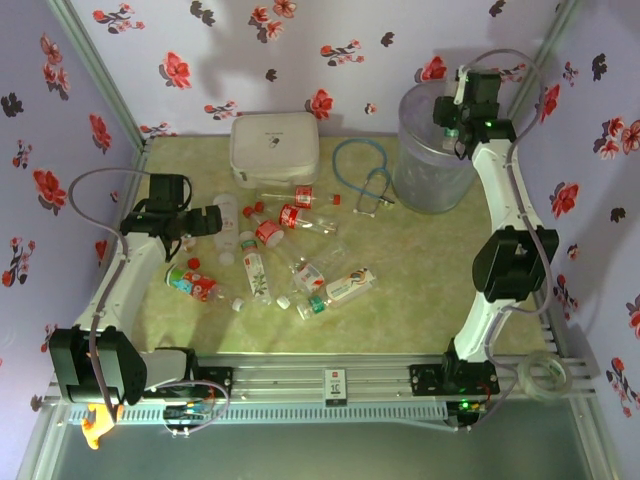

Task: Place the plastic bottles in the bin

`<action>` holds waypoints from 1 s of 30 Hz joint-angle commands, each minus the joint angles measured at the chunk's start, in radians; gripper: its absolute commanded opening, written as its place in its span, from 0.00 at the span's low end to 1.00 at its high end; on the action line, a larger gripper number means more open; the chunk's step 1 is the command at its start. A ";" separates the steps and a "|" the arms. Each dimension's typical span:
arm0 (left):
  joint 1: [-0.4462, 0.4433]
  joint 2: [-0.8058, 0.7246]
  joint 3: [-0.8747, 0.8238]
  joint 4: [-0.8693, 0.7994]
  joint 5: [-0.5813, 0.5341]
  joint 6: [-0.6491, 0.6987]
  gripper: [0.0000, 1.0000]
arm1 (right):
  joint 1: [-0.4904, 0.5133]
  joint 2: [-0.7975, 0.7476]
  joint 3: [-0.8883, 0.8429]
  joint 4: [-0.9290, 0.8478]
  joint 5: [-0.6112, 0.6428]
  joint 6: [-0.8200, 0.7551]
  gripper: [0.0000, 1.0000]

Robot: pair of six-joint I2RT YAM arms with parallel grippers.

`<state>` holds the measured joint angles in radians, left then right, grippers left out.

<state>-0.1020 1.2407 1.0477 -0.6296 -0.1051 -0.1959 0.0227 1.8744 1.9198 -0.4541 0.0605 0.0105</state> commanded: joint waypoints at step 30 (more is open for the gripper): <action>-0.005 0.002 -0.009 -0.007 -0.029 0.025 1.00 | -0.033 0.184 -0.006 -0.072 -0.045 -0.032 0.36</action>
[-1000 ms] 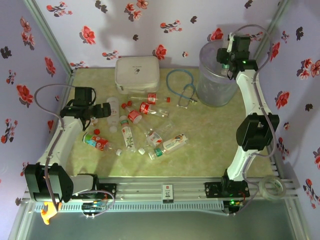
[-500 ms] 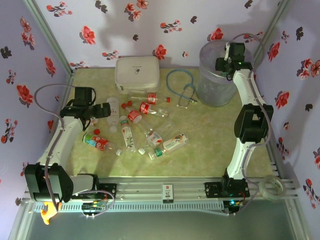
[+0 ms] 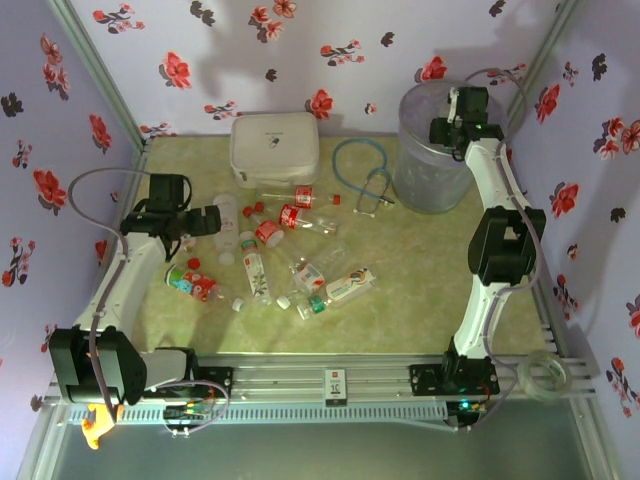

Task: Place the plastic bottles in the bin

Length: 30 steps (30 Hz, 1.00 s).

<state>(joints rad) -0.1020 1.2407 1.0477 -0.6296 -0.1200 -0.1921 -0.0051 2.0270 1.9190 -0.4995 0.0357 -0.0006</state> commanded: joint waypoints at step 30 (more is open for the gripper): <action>-0.005 0.002 -0.011 -0.009 -0.025 0.026 1.00 | -0.006 0.099 0.063 -0.074 -0.034 -0.015 0.71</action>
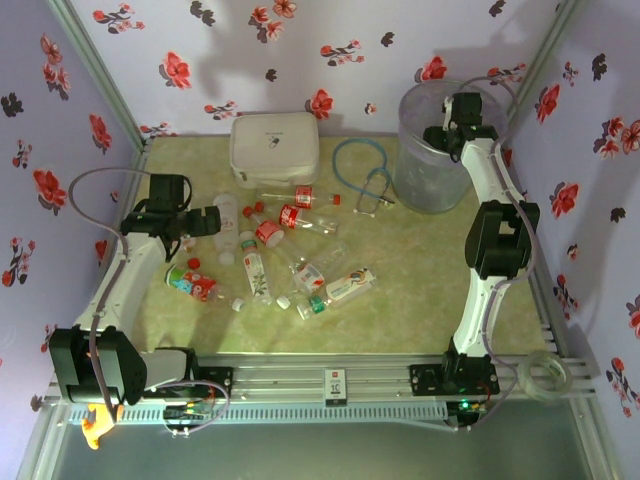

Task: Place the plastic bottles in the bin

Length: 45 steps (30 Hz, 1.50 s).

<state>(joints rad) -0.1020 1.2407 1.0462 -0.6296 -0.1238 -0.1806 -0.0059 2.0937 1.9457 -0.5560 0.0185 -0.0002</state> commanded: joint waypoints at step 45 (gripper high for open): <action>-0.027 0.007 -0.006 -0.014 0.004 0.013 1.00 | 0.587 -0.463 -0.429 -0.222 -0.059 -0.295 0.79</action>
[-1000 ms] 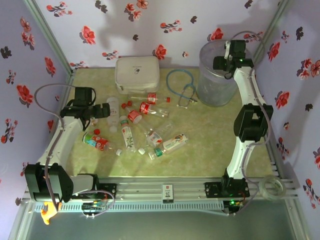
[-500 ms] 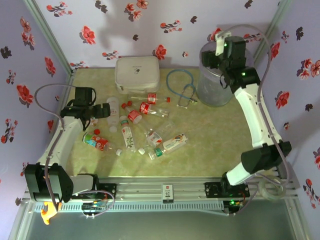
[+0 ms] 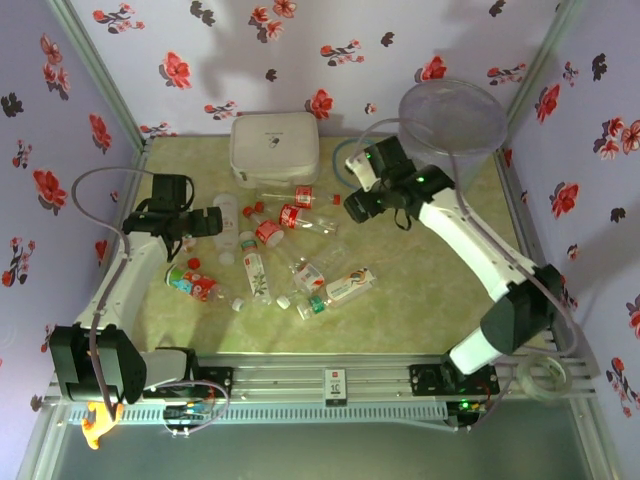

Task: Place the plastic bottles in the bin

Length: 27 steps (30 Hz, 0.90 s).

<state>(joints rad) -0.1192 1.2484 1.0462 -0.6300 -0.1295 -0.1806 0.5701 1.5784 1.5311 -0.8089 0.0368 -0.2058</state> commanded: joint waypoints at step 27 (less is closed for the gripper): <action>-0.023 0.016 -0.005 -0.025 0.007 0.041 1.00 | 0.100 0.415 0.172 -0.335 -0.387 -0.750 0.88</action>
<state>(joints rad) -0.1337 1.2640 1.0462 -0.6380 -0.1295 -0.1616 0.6613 1.9755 1.6848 -1.0916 -0.3405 -0.9031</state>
